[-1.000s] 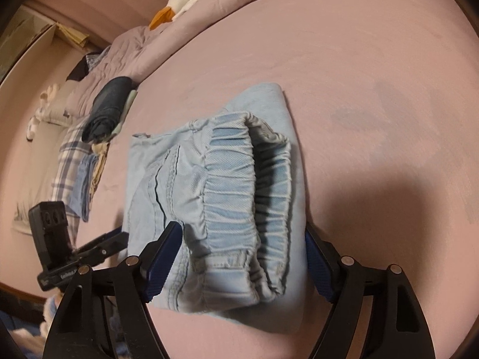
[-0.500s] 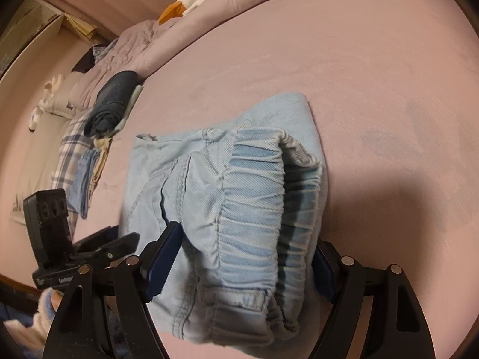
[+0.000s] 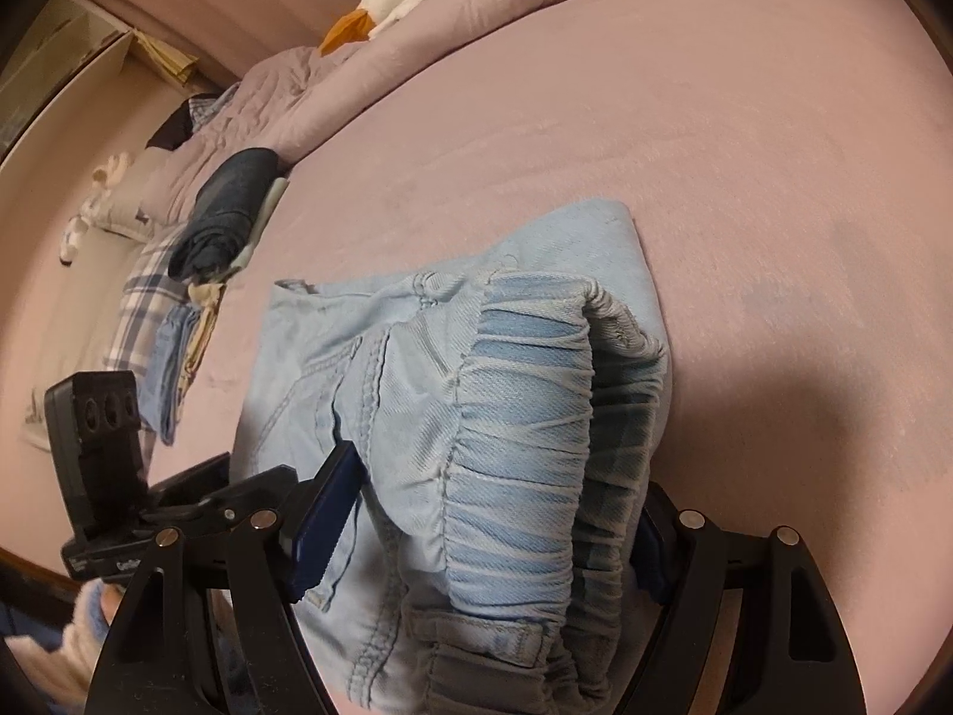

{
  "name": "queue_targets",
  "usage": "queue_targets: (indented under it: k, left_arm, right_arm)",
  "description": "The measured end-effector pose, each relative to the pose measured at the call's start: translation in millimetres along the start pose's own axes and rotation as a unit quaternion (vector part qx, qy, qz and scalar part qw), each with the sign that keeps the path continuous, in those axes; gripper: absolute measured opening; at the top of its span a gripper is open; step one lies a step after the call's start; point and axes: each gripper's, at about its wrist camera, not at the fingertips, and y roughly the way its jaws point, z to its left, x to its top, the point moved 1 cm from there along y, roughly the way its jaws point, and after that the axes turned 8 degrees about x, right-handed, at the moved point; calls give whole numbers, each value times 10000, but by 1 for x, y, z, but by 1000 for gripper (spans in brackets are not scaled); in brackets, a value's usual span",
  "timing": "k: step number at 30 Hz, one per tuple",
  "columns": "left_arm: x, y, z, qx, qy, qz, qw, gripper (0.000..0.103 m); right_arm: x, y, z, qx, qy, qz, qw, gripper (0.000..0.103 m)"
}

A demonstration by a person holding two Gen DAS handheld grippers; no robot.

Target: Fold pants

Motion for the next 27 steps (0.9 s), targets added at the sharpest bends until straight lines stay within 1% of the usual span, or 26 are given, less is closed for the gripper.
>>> queue_targets:
  k: [2, 5, 6, 8, 10, 12, 13, 19, 20, 22, 27]
  left_arm:
    - [0, 0, -3, 55, 13, 10, 10000, 72]
    - [1, -2, -6, 125, 36, 20, 9999, 72]
    - [1, -2, -7, 144, 44, 17, 9999, 72]
    - [1, -4, -10, 209, 71, -8, 9998, 70]
    - [1, -6, -13, 295, 101, -53, 9995, 66]
    - [0, -9, -16, 327, 133, -103, 9993, 65]
    - [0, -10, -17, 340, 132, -127, 9993, 63]
    - [-3, -19, -23, 438, 207, -274, 9985, 54]
    - [-4, -20, -23, 453, 200, -297, 9983, 50]
    - [-6, -23, -23, 463, 175, -340, 9982, 47]
    - [-8, -34, -25, 410, 126, -438, 9981, 47]
  right_arm:
    - [-2, -1, 3, -98, -12, -38, 9999, 78]
    - [-4, -2, 7, -198, -8, -121, 9997, 69]
    - [-5, -3, 9, -200, -20, -153, 9997, 64]
    - [-7, -5, 11, -216, -24, -211, 9995, 60]
    - [-8, -8, 12, -203, -10, -291, 9994, 55]
    - [-9, -12, 14, -172, -30, -372, 9992, 52]
    - [-10, -13, 17, -179, -61, -407, 9990, 50]
    - [-13, -20, 37, -244, -324, -584, 9975, 44]
    - [-14, -21, 40, -252, -368, -597, 9972, 44]
    - [-14, -22, 46, -257, -443, -640, 9966, 43]
    - [-16, -25, 64, -280, -692, -695, 9948, 42]
